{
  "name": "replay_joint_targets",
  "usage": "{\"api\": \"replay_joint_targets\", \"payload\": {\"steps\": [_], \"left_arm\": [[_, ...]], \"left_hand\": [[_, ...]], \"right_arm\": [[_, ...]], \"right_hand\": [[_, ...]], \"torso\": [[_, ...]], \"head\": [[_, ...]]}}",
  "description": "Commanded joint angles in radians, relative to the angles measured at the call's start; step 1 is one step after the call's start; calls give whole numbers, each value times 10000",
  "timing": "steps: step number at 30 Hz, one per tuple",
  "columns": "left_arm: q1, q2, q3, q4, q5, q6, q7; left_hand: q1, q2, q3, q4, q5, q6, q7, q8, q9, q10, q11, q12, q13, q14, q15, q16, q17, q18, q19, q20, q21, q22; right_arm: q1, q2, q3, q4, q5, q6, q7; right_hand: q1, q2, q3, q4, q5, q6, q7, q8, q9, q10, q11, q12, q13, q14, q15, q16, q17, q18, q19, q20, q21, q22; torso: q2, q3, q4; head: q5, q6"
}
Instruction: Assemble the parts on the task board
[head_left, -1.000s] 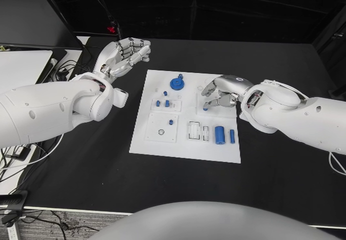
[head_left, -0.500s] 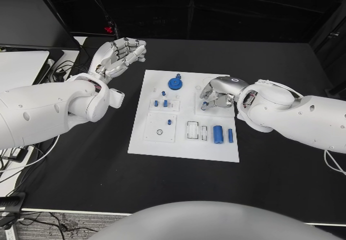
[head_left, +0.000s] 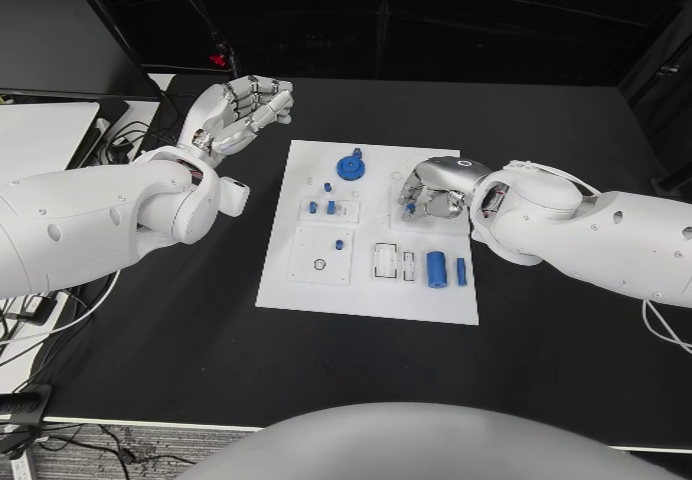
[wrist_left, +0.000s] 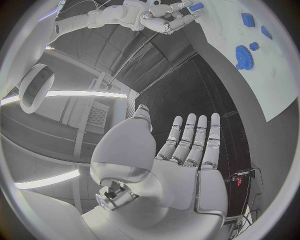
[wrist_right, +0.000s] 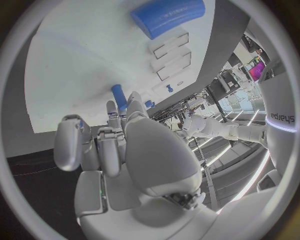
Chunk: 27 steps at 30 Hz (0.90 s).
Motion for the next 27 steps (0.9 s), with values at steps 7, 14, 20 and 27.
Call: {"api": "replay_joint_targets", "payload": {"steps": [7, 14, 20, 27], "left_arm": [[16, 7, 10, 18, 29, 40, 314], [16, 6, 10, 16, 30, 47, 301], [15, 12, 10, 6, 30, 52, 291], [15, 19, 10, -13, 30, 55, 280]], "left_hand": [[50, 20, -45, 8, 36, -59, 1275, 62, -10, -55, 17, 44, -9, -67, 8, 69, -17, -39, 63, -25, 37, -8], [55, 22, -51, 9, 40, -60, 1275, 66, -11, -57, 17, 49, -10, -68, 8, 74, -23, -39, 63, -25, 37, -10], [55, 22, -51, 9, 40, -60, 1275, 66, -11, -57, 17, 49, -10, -68, 8, 74, -23, -39, 63, -25, 37, -10], [55, 22, -51, 9, 40, -60, 1275, 66, -11, -57, 17, 49, -10, -68, 8, 74, -23, -39, 63, -25, 37, -10]], "right_arm": [[-10, 85, 4, -49, -199, 344, -173], [-24, 90, 4, -40, -260, 318, -243], [-31, 79, 4, -35, -273, 255, -312], [-38, 55, 4, -22, -324, 140, -354]], "right_hand": [[56, 35, 61, 66, 30, 205, -63, 64, 9, 259, -67, 27, -22, 1057, -117, 23, 2628, 147, 98, -117, -41, 1603], [43, 12, 40, 90, 30, 217, -65, 57, 3, 287, -72, 10, -26, 1057, -127, 23, 2628, 147, 98, -130, -45, 1601], [20, -23, 9, 123, 30, 208, -58, 34, -10, 282, -67, -35, -35, 1055, -131, 20, 2621, 151, 90, -142, -72, 1590], [20, -23, 9, 123, 30, 208, -58, 34, -10, 282, -67, -35, -35, 1055, -131, 20, 2621, 151, 90, -142, -72, 1590]], "torso": [[-1, 0, -1], [-6, -5, -7], [1, 1, -1], [-2, -1, -4]], "head": [[26, 34], [-8, 27], [-39, 36], [-91, 8]]}}
